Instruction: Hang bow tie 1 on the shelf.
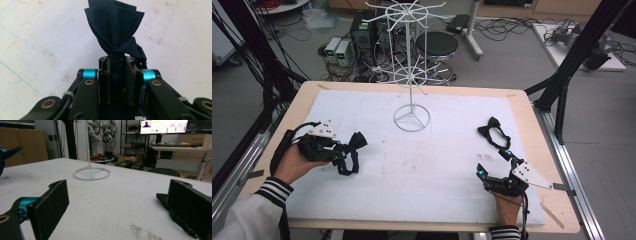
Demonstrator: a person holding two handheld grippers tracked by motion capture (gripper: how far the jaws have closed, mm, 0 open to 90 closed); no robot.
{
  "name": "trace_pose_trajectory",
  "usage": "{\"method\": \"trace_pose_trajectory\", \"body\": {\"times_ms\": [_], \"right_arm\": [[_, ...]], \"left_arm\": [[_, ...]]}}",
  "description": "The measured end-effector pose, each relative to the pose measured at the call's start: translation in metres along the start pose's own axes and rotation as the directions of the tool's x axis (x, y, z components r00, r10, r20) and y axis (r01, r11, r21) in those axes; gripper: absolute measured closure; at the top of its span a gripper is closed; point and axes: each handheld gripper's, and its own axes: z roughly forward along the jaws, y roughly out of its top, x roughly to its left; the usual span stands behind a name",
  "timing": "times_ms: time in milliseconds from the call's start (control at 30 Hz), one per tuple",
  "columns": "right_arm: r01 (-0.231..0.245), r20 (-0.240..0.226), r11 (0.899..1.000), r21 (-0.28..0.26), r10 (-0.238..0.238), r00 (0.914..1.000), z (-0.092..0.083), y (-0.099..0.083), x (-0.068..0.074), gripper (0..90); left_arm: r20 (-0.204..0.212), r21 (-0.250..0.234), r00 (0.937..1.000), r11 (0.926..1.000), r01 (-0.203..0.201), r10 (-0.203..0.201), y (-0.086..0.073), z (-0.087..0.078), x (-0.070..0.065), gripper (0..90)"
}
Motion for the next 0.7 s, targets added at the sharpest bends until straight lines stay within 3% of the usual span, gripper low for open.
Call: {"method": "trace_pose_trajectory", "body": {"times_ms": [233,267,367,400,700], "right_arm": [[0.008,0.003,1.000,-0.001,-0.008,1.0000,0.000,0.000,0.000,3.6],[0.002,0.001,1.000,-0.002,-0.002,1.0000,0.000,0.000,0.000,3.6],[0.002,0.000,1.000,-0.001,-0.002,1.0000,0.000,0.000,0.000,3.6],[0.003,0.002,1.000,0.000,-0.003,1.0000,0.000,0.000,0.000,3.6],[0.004,0.000,1.000,-0.001,-0.004,1.0000,0.000,0.000,0.000,3.6]], "left_arm": [[-0.006,-0.087,0.9999,0.9961,-0.013,0.012,0.009,-0.011,0.001,75.5],[-0.008,-0.126,0.9999,0.9920,-0.011,0.010,0.014,-0.014,0.001,75.5],[-0.005,-0.158,1.0000,0.9875,-0.007,0.007,0.018,-0.017,0.001,75.5],[0.002,-0.192,1.0000,0.9813,0.004,-0.004,0.022,-0.020,0.002,75.5],[0.006,-0.271,0.9999,0.9624,-0.007,0.009,0.042,-0.021,-0.001,75.5]]}}
